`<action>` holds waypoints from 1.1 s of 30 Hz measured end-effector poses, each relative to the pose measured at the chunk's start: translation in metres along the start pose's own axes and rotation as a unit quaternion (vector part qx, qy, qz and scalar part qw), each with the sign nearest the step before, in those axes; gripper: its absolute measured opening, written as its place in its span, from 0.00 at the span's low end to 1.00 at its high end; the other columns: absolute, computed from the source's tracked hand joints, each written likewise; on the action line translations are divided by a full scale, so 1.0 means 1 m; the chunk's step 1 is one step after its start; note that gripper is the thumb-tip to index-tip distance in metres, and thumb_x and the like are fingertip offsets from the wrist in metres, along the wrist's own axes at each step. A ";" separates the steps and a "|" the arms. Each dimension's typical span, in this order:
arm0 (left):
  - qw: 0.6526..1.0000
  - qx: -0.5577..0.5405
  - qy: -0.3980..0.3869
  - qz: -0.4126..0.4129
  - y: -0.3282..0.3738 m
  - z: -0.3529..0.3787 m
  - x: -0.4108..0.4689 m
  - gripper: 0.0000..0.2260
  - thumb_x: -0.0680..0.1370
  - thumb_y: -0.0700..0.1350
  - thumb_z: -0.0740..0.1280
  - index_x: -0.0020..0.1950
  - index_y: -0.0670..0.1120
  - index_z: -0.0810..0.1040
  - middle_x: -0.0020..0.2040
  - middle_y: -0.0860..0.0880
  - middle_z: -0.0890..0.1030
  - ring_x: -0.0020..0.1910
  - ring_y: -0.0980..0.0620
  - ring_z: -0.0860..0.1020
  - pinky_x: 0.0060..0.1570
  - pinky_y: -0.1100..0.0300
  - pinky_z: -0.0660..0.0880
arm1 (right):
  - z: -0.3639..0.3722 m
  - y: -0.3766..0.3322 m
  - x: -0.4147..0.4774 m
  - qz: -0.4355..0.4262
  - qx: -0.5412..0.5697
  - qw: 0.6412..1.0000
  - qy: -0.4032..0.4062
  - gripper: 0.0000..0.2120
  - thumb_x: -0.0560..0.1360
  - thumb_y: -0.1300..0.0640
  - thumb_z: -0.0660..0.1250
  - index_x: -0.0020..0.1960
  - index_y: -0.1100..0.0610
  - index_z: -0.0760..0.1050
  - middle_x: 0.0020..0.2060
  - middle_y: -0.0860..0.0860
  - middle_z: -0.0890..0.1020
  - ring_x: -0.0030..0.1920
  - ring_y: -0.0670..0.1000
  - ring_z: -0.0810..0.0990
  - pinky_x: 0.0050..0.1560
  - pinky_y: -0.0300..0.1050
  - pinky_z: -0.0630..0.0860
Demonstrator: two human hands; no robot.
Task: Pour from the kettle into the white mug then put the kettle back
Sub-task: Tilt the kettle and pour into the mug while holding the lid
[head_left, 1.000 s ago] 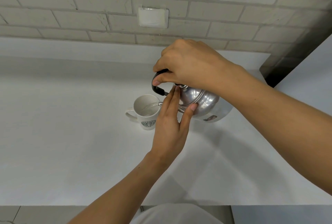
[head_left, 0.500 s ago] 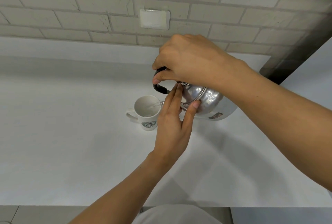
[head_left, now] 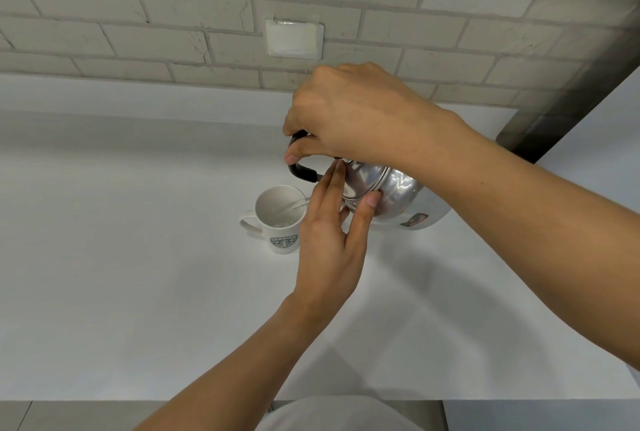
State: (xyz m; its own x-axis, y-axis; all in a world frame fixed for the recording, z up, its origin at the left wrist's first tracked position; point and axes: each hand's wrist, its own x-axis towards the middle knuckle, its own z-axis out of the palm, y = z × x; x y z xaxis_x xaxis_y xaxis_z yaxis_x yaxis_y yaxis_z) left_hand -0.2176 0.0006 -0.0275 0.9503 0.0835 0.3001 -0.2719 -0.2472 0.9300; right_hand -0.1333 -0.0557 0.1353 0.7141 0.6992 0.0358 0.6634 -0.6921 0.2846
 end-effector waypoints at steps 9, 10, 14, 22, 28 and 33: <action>1.000 -0.022 0.008 0.004 0.000 0.000 0.000 0.24 0.84 0.51 0.66 0.79 0.45 0.69 0.74 0.54 0.73 0.69 0.77 0.66 0.60 0.83 0.63 | -0.004 -0.004 0.001 0.005 0.003 1.000 -0.013 0.20 0.79 0.38 0.66 0.53 0.54 0.83 0.40 0.51 0.71 0.46 0.60 0.80 0.37 0.47 0.67; 1.000 -0.024 0.008 0.005 0.000 0.000 0.000 0.24 0.84 0.50 0.66 0.79 0.45 0.69 0.73 0.54 0.73 0.69 0.77 0.66 0.60 0.83 0.63 | -0.004 -0.004 0.001 0.003 0.002 1.000 -0.015 0.20 0.79 0.38 0.66 0.54 0.54 0.83 0.40 0.51 0.71 0.46 0.60 0.81 0.37 0.48 0.67; 1.000 -0.029 0.006 0.003 0.000 0.000 0.000 0.24 0.84 0.51 0.66 0.79 0.45 0.69 0.74 0.54 0.73 0.70 0.75 0.67 0.60 0.82 0.64 | -0.004 -0.005 0.003 -0.004 -0.002 1.000 -0.020 0.20 0.79 0.38 0.66 0.55 0.54 0.83 0.43 0.51 0.73 0.47 0.60 0.81 0.37 0.48 0.67; 0.999 -0.042 0.008 0.002 -0.002 0.000 0.000 0.24 0.84 0.51 0.65 0.79 0.46 0.69 0.71 0.59 0.71 0.69 0.77 0.66 0.60 0.83 0.64 | -0.006 -0.007 0.004 -0.007 0.006 1.000 -0.027 0.19 0.79 0.39 0.66 0.56 0.54 0.82 0.34 0.49 0.66 0.44 0.58 0.77 0.37 0.48 0.66; 0.999 -0.042 0.013 0.007 -0.002 -0.001 -0.001 0.23 0.85 0.49 0.65 0.79 0.44 0.69 0.72 0.56 0.71 0.68 0.79 0.65 0.59 0.84 0.63 | -0.007 -0.009 0.006 -0.009 0.008 0.999 -0.036 0.18 0.80 0.40 0.66 0.54 0.56 0.81 0.32 0.47 0.63 0.41 0.57 0.74 0.36 0.47 0.65; 0.999 -0.046 0.016 0.006 -0.002 -0.002 -0.001 0.23 0.85 0.49 0.65 0.79 0.44 0.69 0.72 0.55 0.72 0.69 0.77 0.66 0.60 0.83 0.64 | -0.008 -0.012 0.006 -0.007 0.017 0.999 -0.027 0.15 0.79 0.40 0.66 0.45 0.51 0.72 0.32 0.46 0.61 0.41 0.56 0.72 0.36 0.47 0.65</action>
State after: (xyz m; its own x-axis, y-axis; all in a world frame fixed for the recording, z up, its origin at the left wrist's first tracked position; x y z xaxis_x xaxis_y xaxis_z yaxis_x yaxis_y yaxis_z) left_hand -0.2182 0.0030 -0.0297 0.9423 0.1117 0.3156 -0.2965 -0.1593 0.9416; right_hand -0.1388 -0.0419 0.1399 0.7153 0.6985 -0.0206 0.6797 -0.6887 0.2525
